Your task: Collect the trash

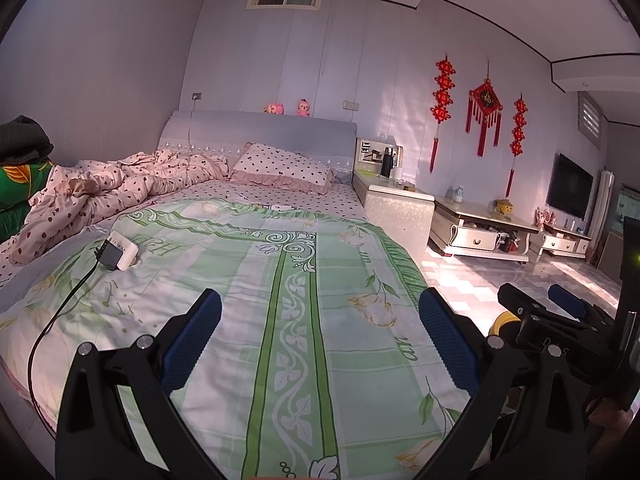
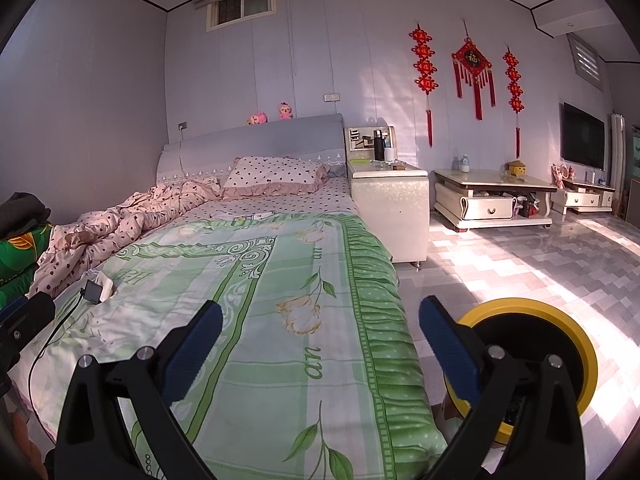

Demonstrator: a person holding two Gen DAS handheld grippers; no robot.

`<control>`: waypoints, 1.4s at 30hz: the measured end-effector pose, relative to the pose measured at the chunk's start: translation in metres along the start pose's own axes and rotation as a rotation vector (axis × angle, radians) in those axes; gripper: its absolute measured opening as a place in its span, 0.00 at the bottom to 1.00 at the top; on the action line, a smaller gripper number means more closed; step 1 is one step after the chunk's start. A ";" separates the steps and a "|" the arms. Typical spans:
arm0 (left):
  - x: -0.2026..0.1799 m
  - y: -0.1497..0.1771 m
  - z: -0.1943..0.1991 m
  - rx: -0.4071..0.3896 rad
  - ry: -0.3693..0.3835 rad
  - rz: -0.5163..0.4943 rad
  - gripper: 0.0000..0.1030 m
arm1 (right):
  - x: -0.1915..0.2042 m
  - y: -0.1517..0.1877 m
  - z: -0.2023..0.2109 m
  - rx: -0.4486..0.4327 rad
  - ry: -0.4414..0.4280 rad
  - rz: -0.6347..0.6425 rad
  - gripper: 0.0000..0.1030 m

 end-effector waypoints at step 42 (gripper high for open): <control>-0.005 0.007 -0.003 0.015 0.018 -0.005 0.92 | 0.003 0.016 -0.011 0.040 0.022 -0.039 0.92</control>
Point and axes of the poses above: each gripper's, at about its wrist camera, not at the fingertips, and z roughly against the way its jaws point, x to its left, y to its underside, the point moved 5 cm from there along -z, roughly the way its jaws point, and after that the axes turned 7 degrees about z, right-handed, at the moved point
